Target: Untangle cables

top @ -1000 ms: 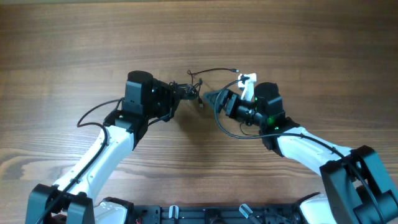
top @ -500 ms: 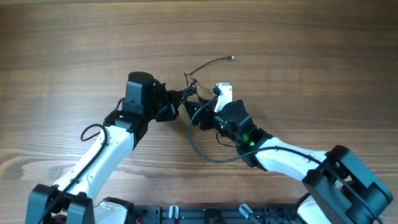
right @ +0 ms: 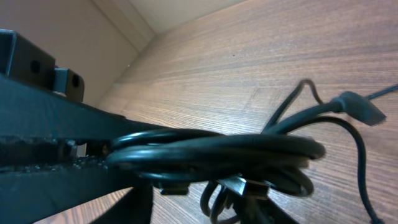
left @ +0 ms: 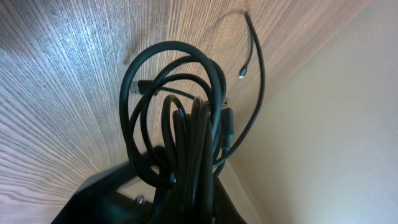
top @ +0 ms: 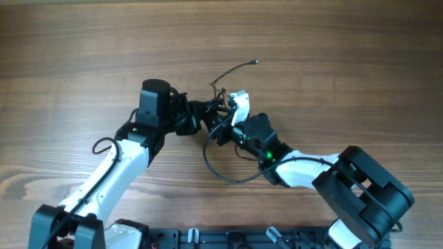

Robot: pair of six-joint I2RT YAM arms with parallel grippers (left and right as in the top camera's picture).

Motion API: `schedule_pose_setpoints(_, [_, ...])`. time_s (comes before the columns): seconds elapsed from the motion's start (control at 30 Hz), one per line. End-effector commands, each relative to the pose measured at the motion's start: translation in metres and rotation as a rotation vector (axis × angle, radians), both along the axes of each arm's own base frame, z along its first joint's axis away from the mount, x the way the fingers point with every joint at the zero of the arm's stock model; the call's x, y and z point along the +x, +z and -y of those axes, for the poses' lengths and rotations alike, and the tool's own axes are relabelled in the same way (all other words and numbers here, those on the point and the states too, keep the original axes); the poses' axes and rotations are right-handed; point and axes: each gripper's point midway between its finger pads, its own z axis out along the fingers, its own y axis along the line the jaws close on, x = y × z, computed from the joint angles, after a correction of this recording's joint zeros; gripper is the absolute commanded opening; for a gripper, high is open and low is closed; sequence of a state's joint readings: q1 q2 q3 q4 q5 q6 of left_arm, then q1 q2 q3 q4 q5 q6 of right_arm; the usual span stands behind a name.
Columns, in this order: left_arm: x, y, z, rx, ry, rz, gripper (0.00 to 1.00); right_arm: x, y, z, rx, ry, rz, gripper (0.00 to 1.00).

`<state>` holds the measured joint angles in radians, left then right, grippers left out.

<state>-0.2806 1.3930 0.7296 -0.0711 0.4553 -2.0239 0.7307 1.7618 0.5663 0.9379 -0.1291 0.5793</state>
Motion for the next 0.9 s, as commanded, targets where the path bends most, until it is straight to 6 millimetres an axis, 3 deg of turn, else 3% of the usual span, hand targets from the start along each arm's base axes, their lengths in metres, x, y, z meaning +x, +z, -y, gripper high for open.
schedule_pose_setpoints(0.0, [0.002, 0.014, 0.009, -0.087, 0.013, -0.014, 0.04, 0.004, -0.002, 0.000, -0.005, -0.020, 0.008, 0.05])
schedule_pose_setpoints(0.1, [0.005, 0.018, 0.010, -0.110, 0.029, -0.013, 0.04, 0.002, -0.008, 0.000, -0.021, -0.015, -0.016, 0.04])
schedule_pose_setpoints(0.3, [0.023, 0.017, -0.025, -0.111, 0.147, -0.016, 0.04, -0.059, -0.030, -0.025, -0.022, 0.330, -0.199, 0.04])
schedule_pose_setpoints(0.47, [0.035, 0.017, -0.059, -0.111, 0.242, -0.012, 0.04, -0.087, -0.040, -0.016, -0.034, 0.374, -0.413, 0.04])
schedule_pose_setpoints(0.53, [0.040, 0.016, -0.076, -0.107, 0.288, -0.008, 0.04, -0.090, -0.038, -0.005, -0.050, 0.345, -0.478, 0.04])
schedule_pose_setpoints(0.6, [0.045, 0.015, -0.099, -0.102, 0.345, -0.005, 0.04, -0.080, -0.036, 0.031, -0.093, 0.222, -0.554, 0.04])
schedule_pose_setpoints(0.73, [0.045, 0.014, -0.107, -0.099, 0.364, -0.013, 0.04, -0.048, -0.047, 0.120, -0.173, -0.163, -0.663, 0.04])
schedule_pose_setpoints(0.77, [0.044, 0.013, -0.106, -0.100, 0.360, -0.016, 0.04, -0.041, -0.047, 0.137, -0.156, -0.236, -0.689, 0.13])
schedule_pose_setpoints(0.8, [0.043, 0.012, -0.104, -0.106, 0.352, -0.025, 0.04, -0.034, -0.042, 0.141, -0.119, -0.243, -0.684, 0.31])
schedule_pose_setpoints(0.87, [0.038, 0.015, -0.095, -0.144, 0.304, -0.037, 0.04, -0.026, -0.017, 0.117, -0.058, -0.110, -0.559, 0.59])
